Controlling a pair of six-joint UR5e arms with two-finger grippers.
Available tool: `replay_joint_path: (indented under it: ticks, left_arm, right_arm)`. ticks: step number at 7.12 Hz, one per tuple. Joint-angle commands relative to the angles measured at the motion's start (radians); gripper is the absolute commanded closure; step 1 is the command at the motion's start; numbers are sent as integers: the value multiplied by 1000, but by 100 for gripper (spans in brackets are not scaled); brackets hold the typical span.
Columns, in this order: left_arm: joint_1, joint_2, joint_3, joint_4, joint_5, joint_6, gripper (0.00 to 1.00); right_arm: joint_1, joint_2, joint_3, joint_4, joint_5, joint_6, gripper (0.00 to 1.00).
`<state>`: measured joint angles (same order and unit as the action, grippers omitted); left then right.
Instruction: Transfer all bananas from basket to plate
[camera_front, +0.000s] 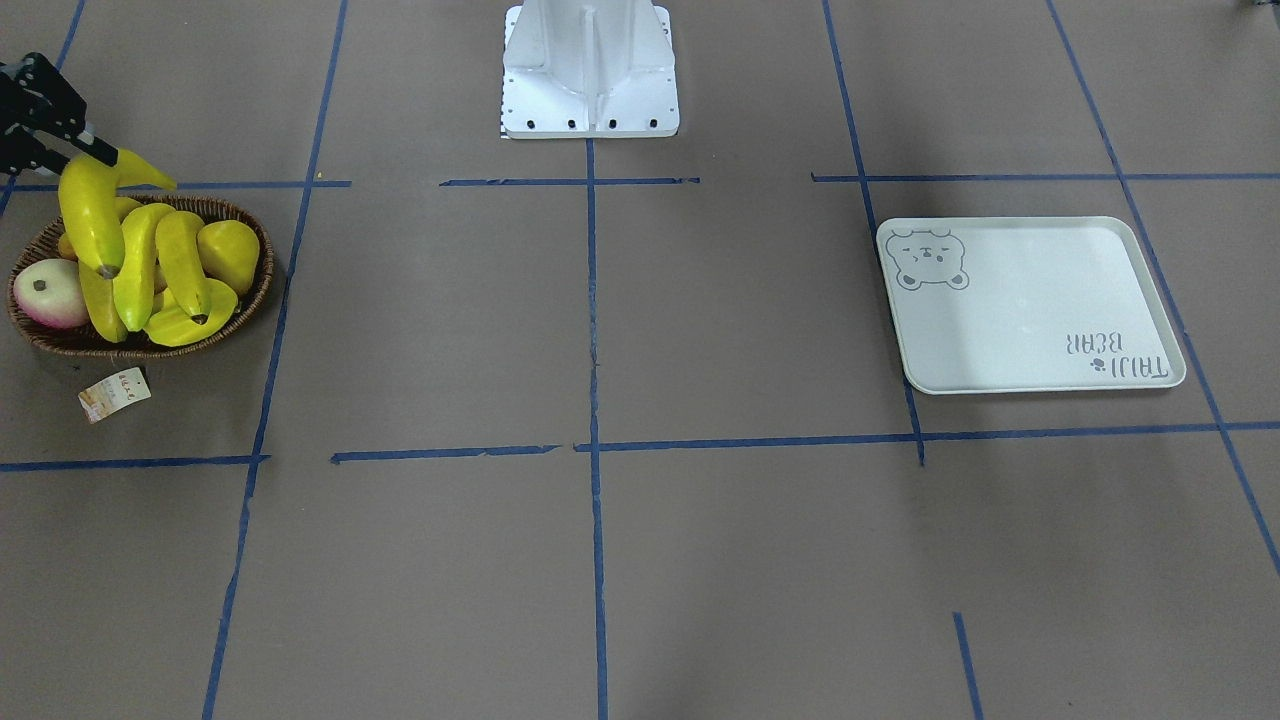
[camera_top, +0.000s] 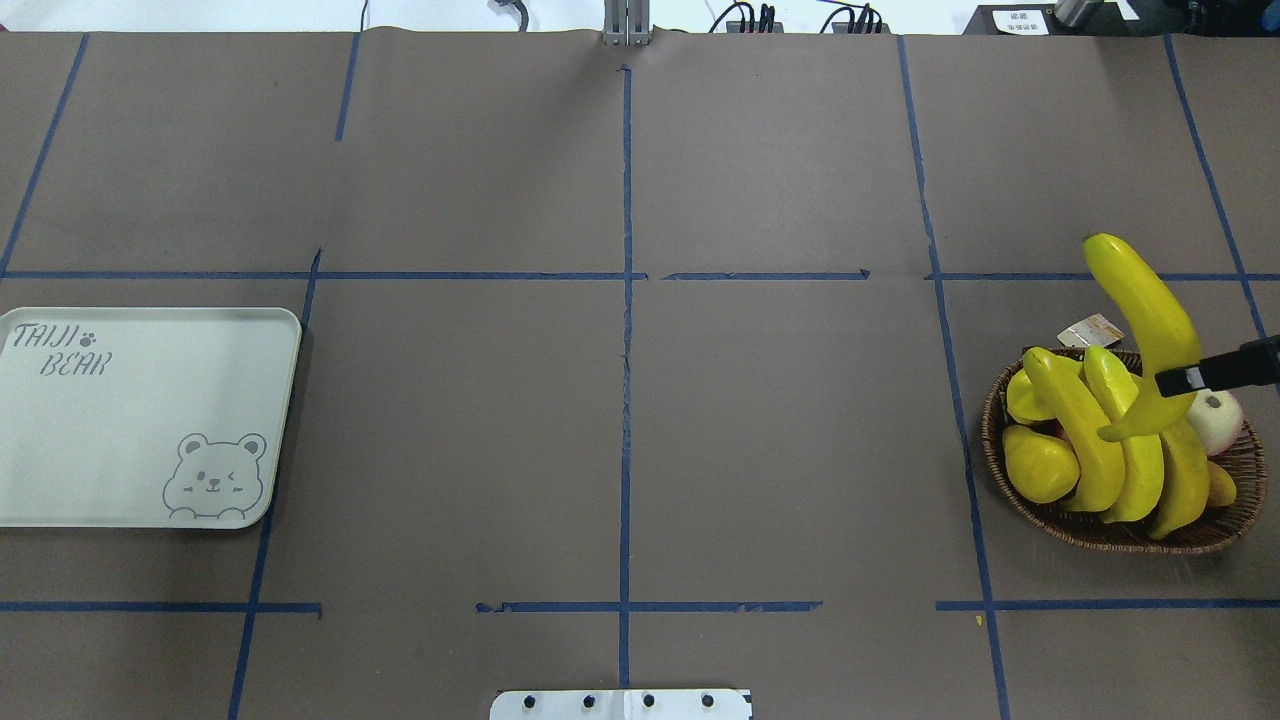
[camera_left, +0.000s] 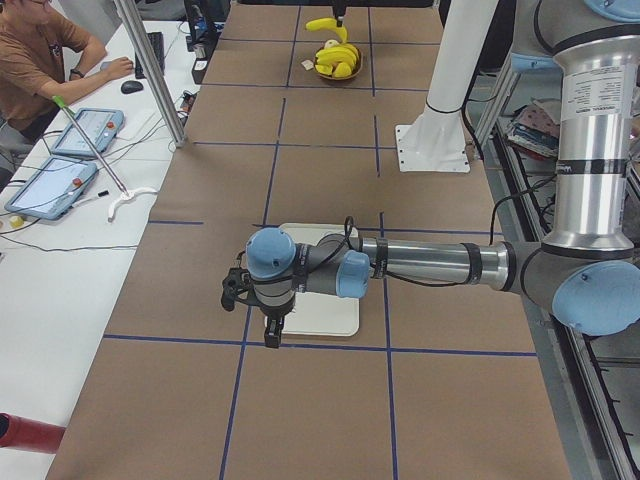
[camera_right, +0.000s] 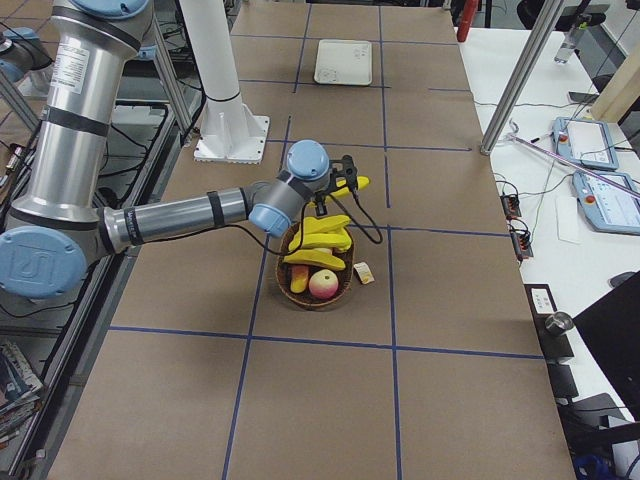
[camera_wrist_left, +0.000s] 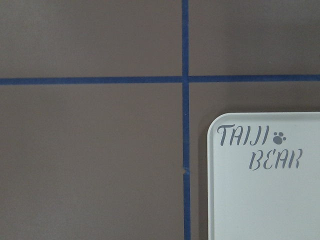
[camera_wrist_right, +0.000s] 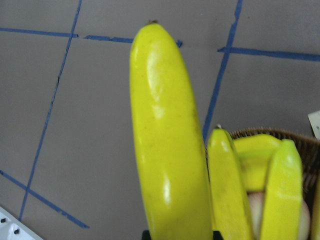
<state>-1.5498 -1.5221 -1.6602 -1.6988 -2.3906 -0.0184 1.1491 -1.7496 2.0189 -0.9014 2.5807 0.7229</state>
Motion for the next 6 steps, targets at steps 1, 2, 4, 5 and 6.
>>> replay_joint_path:
  ticks: [1,2,4,5,6]
  left_arm:
    - [115,-36,-4,-209,-1,-213,0]
    - [187,-67,-7,-310,-1,-441,0]
    - [337,-161,-7,-595,2,-936,1]
    - [384,-268,-7,-645,4,-1208,1]
    - [455,-370,-7,-665,5,-1402,1]
  right_arm:
    - [-76,228,-12,-199,-115,32,99]
    - [-135,325,-25,-239,-164,137,99]
    - [-274,491,-46,-237,-293,423,99]
    - [-343,536,-46,-228,-351,529,99]
    - [-404,586,-46,-225,-413,606,99]
